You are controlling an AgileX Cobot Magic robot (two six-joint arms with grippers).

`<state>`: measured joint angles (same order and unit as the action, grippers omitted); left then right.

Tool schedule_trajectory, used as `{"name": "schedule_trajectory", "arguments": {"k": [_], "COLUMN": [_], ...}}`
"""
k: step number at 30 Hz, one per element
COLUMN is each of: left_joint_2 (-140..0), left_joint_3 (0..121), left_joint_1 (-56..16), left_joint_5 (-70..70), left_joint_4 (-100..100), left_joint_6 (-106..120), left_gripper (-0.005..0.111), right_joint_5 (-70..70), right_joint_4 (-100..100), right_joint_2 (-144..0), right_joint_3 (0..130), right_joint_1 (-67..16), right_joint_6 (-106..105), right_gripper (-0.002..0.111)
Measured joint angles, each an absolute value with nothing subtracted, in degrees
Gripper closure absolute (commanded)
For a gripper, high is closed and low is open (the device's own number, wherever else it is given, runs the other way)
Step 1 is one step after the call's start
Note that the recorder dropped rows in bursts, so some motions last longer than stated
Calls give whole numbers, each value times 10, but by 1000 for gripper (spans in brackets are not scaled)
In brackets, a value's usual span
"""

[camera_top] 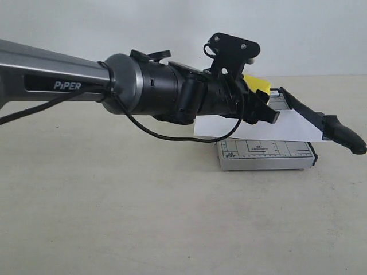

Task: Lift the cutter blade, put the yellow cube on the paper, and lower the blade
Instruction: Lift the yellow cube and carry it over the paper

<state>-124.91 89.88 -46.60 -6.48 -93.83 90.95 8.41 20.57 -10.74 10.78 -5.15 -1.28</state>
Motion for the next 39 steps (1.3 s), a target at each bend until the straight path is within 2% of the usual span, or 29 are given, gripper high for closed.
{"name": "schedule_trajectory", "arguments": {"k": [20,39], "left_joint_2": [-1321,-1334], "left_joint_3": [958,962], "left_joint_1": [-466,-464], "left_joint_5": [-65,-91], "left_joint_4": [-938,-938], "left_joint_6": [911,911], "left_gripper": [102,102], "right_joint_5": [84,84], "right_joint_4": [206,206], "right_joint_2": [-107,-107], "right_joint_3": [108,108], "right_joint_1": [-52,-52], "right_joint_6": [-13,-13], "right_gripper": [108,108]}}
